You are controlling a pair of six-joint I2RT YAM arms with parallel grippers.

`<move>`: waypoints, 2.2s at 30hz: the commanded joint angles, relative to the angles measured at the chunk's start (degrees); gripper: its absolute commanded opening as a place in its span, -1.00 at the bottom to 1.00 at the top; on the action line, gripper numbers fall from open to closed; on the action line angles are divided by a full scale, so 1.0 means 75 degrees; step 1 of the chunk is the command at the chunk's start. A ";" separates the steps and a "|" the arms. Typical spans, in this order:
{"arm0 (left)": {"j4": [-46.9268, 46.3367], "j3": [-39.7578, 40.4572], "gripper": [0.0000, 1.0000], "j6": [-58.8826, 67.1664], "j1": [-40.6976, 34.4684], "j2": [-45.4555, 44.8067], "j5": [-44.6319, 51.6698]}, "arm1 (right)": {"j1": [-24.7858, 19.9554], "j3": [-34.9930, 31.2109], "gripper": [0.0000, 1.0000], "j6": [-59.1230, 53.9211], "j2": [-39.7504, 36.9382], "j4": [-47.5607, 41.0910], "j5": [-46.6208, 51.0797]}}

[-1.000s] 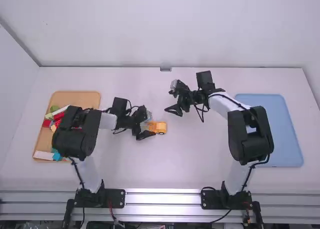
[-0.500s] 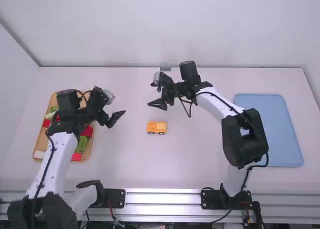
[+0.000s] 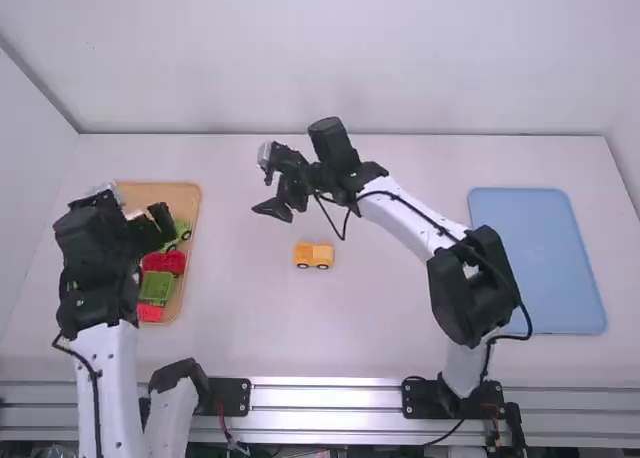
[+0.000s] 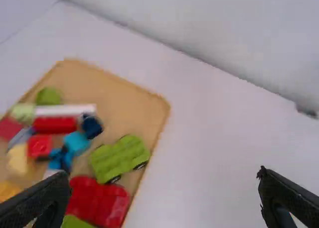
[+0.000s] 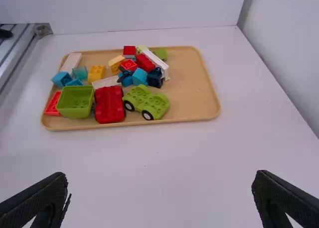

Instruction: Assemble lego blocks to make yellow taxi

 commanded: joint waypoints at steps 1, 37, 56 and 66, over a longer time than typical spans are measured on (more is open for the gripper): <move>-0.0396 0.0300 0.98 -0.1329 0.0012 -0.0105 -0.1880 | 0.0122 0.0236 0.97 0.0146 -0.0364 -0.0006 0.0306; -0.3993 0.5671 0.49 0.0530 0.2958 0.7542 -0.0256 | 0.0233 0.0230 0.97 -0.0020 -0.0364 0.0230 0.0466; -0.2008 0.4526 0.06 0.1472 0.2882 0.9165 -0.0819 | 0.0233 0.0230 0.97 -0.0020 -0.0364 0.0172 0.0475; -0.0883 0.3695 -0.01 0.1469 0.2862 0.9165 -0.0831 | 0.0233 0.0230 0.97 0.0032 -0.0361 0.0169 0.0953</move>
